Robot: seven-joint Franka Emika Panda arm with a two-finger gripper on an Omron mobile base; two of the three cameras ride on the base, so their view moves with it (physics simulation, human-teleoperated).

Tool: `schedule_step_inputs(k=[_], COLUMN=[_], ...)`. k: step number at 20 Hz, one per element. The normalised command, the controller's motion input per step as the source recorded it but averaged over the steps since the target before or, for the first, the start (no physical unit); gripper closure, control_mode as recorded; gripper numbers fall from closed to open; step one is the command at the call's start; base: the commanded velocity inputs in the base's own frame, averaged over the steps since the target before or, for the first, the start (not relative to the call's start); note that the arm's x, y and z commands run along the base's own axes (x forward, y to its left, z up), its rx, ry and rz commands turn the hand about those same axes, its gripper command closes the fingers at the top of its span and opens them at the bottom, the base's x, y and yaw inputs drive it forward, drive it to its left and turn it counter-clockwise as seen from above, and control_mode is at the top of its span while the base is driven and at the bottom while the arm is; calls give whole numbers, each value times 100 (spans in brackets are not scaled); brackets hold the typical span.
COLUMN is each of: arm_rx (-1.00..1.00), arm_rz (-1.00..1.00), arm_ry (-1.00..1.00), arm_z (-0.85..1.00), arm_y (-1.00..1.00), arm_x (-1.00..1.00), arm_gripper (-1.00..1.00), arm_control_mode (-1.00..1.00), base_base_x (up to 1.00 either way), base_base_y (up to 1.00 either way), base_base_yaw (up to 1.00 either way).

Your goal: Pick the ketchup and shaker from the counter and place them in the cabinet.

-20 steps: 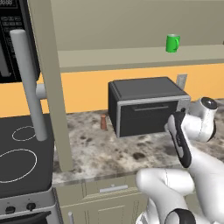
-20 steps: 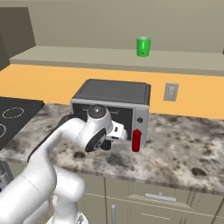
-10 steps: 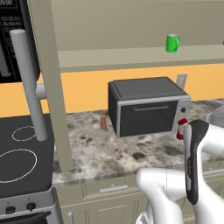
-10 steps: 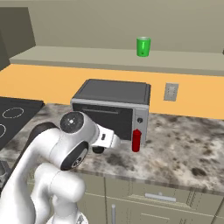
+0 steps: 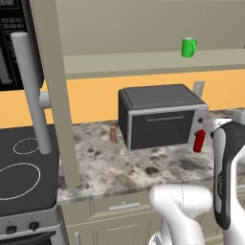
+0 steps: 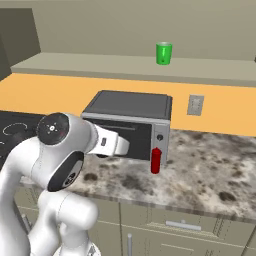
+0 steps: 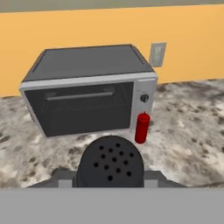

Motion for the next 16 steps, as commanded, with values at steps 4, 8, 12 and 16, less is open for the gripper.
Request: schedule_step_inputs(k=[4, 8, 12, 16], arm_rx=[-1, -7, -15, -11], arm_rz=[0, 1, 3, 3], arm_ry=[-4, -10, -4, -5], arm_z=[78, 36, 35, 56], arm_y=[38, 53, 49, 17], arm_x=[-7, 0, 0, 0], arm_gripper=[100, 100, 100, 100], arm_control_mode=[-100, -100, -100, -100], base_base_x=[0, 0, 0, 0], base_base_y=[0, 0, 0, 0], base_base_yaw=[0, 0, 0, 0])
